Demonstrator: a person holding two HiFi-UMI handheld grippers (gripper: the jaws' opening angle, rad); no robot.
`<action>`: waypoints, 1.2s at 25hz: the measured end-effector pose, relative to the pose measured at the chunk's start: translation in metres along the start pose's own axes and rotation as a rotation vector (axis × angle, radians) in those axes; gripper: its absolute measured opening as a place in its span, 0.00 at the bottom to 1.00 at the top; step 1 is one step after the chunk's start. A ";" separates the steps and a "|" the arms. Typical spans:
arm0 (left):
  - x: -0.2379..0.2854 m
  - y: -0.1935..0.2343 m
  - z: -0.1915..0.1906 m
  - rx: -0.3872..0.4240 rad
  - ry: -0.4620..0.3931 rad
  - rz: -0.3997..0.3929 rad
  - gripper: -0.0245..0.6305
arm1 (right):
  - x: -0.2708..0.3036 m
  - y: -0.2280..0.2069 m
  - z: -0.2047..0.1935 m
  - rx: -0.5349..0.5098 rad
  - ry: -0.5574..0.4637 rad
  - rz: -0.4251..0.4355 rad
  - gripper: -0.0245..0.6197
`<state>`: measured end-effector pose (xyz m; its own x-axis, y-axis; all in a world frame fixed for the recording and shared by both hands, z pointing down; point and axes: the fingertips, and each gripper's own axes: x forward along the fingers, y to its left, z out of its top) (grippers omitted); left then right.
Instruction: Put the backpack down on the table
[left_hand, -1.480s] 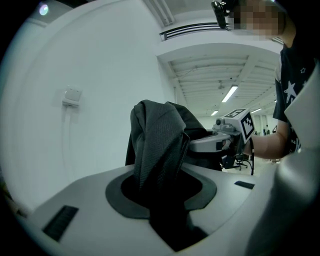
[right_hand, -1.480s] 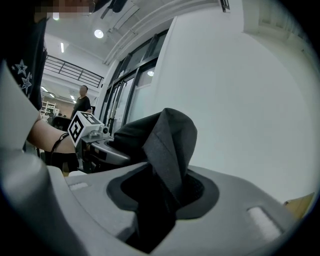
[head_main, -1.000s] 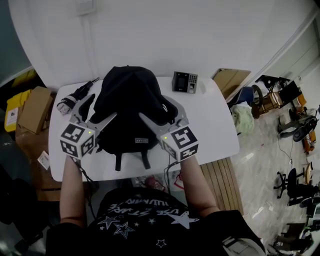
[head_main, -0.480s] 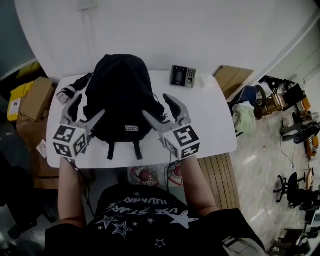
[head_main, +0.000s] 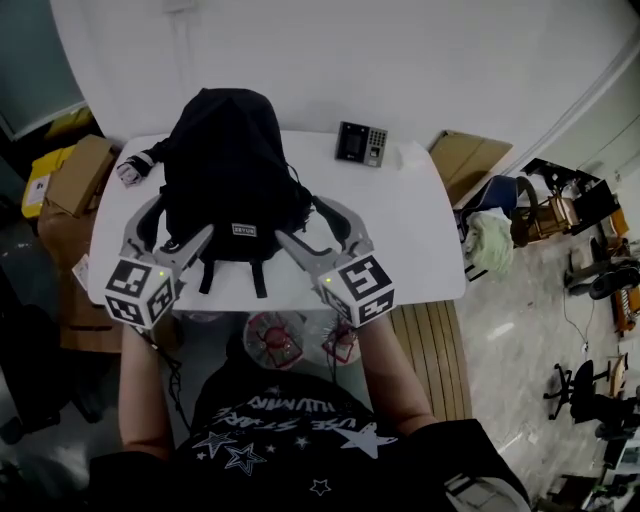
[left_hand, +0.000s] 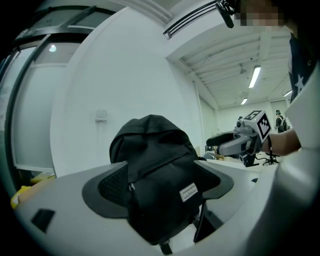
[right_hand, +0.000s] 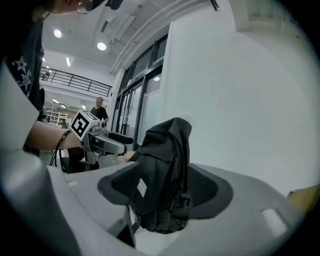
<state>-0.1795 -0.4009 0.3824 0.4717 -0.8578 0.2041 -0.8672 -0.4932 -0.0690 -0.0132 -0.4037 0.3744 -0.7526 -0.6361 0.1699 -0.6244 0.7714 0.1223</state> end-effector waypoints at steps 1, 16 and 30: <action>-0.002 -0.010 -0.003 -0.002 0.011 -0.010 0.66 | -0.005 0.006 -0.002 -0.005 0.003 0.013 0.46; -0.054 -0.138 -0.041 -0.063 0.076 0.006 0.12 | -0.081 0.049 -0.047 0.028 0.033 0.081 0.08; -0.058 -0.163 -0.080 -0.133 0.095 -0.043 0.12 | -0.095 0.059 -0.083 0.078 0.097 0.075 0.04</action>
<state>-0.0785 -0.2591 0.4597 0.4967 -0.8160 0.2958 -0.8632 -0.4999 0.0706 0.0386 -0.2964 0.4464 -0.7763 -0.5698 0.2695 -0.5846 0.8108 0.0304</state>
